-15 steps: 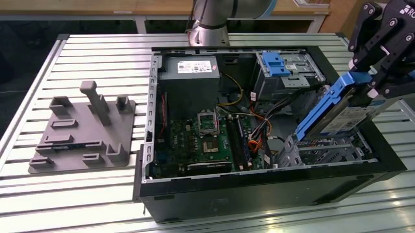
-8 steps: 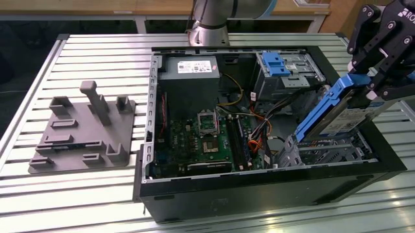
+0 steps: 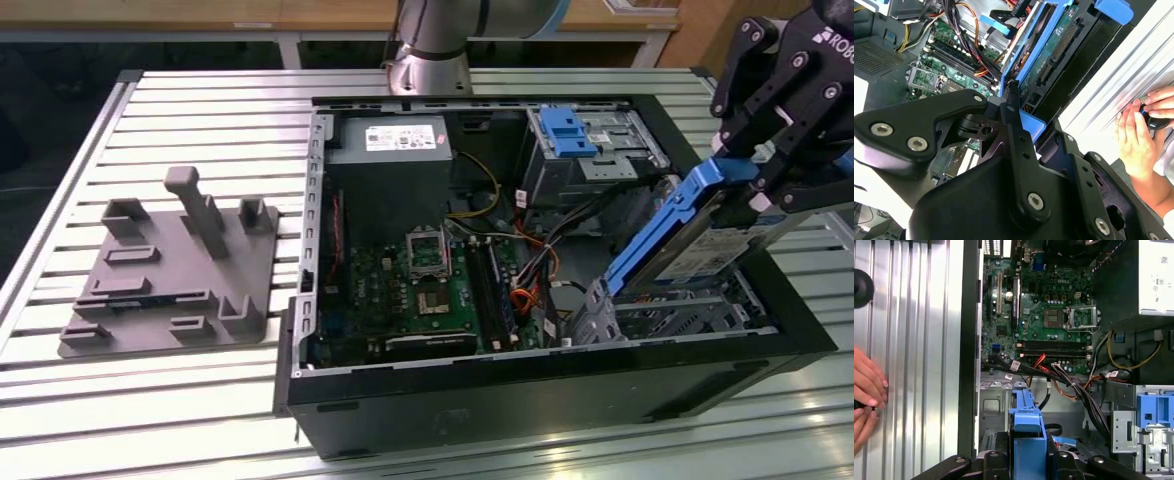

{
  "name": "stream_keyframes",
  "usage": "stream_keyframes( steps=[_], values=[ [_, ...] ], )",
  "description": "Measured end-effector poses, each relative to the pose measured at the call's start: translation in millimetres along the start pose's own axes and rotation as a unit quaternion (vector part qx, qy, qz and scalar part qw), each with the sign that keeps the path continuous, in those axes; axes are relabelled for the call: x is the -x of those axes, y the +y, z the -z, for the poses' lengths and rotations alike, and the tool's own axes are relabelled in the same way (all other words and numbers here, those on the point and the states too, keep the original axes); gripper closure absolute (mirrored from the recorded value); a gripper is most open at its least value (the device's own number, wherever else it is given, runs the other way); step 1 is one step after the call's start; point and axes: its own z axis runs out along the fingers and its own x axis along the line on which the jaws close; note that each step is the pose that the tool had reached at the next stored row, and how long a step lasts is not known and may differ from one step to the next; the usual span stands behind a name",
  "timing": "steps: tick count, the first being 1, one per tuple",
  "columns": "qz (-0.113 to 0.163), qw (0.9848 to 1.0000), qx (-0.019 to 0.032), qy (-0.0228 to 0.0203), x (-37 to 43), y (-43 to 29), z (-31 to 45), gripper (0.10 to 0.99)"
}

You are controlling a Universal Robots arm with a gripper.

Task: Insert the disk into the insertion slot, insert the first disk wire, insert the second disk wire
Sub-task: 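Insert the disk into the insertion slot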

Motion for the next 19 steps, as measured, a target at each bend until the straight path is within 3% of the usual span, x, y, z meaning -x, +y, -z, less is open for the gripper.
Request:
stream_keyframes(
  steps=[13,19],
  values=[
    [0.001,1.0000,0.0001,0.0000,-0.6,-0.2,-9.1,0.725],
    [0.001,1.0000,0.0021,-0.0006,-0.5,-0.5,-6.9,0.725]
  ],
)
